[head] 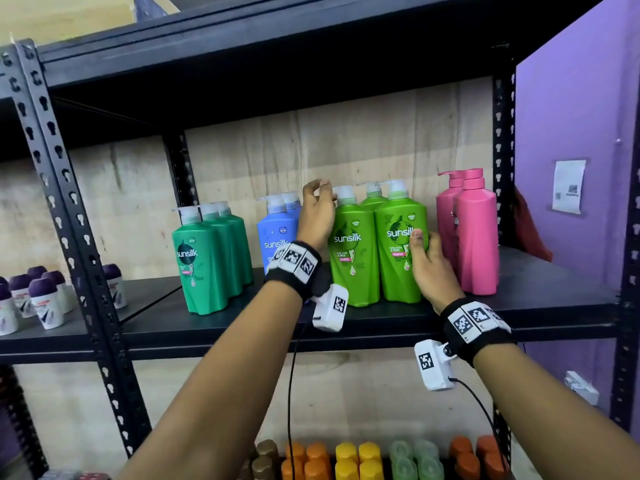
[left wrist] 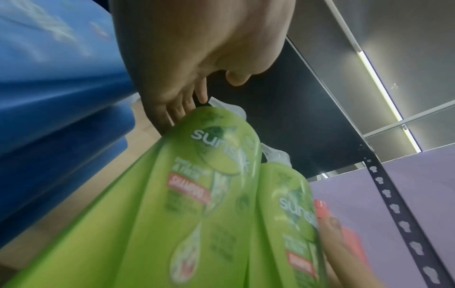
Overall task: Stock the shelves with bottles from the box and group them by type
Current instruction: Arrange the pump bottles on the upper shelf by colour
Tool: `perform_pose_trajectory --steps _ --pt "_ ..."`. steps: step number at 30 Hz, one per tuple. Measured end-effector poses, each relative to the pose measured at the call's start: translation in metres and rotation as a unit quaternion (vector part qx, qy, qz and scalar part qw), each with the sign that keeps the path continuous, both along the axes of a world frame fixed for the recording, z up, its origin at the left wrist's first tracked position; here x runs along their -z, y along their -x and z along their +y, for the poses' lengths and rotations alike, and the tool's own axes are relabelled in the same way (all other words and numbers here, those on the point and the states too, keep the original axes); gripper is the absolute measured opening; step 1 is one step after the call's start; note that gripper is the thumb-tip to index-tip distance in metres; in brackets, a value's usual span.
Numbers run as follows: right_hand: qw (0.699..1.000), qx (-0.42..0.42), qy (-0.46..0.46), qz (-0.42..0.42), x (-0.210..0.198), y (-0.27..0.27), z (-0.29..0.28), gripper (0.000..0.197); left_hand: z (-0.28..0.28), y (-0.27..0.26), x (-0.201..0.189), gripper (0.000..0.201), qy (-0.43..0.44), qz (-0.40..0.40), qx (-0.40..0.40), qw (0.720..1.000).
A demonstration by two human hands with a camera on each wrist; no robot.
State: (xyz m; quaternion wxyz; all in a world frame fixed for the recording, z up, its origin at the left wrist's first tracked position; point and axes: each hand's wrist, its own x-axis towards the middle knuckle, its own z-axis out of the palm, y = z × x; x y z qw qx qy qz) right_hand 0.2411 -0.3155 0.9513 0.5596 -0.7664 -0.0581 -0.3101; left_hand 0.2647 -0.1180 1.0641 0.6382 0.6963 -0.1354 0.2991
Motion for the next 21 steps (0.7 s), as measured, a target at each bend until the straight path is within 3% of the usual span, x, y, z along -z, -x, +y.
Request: perform_pose_trajectory --steps 4,15,21 --pt "1.000 0.022 0.002 0.011 0.001 0.000 0.000 0.060 -0.006 -0.011 -0.011 0.032 -0.008 0.012 0.010 1.000" --pt "0.999 0.031 0.004 0.015 0.002 0.001 0.000 0.064 -0.014 -0.012 0.012 0.047 -0.028 -0.042 -0.054 0.997" --pt "0.999 0.031 0.001 0.016 0.001 0.002 0.001 0.062 -0.015 -0.019 0.014 0.039 -0.014 -0.053 -0.080 0.995"
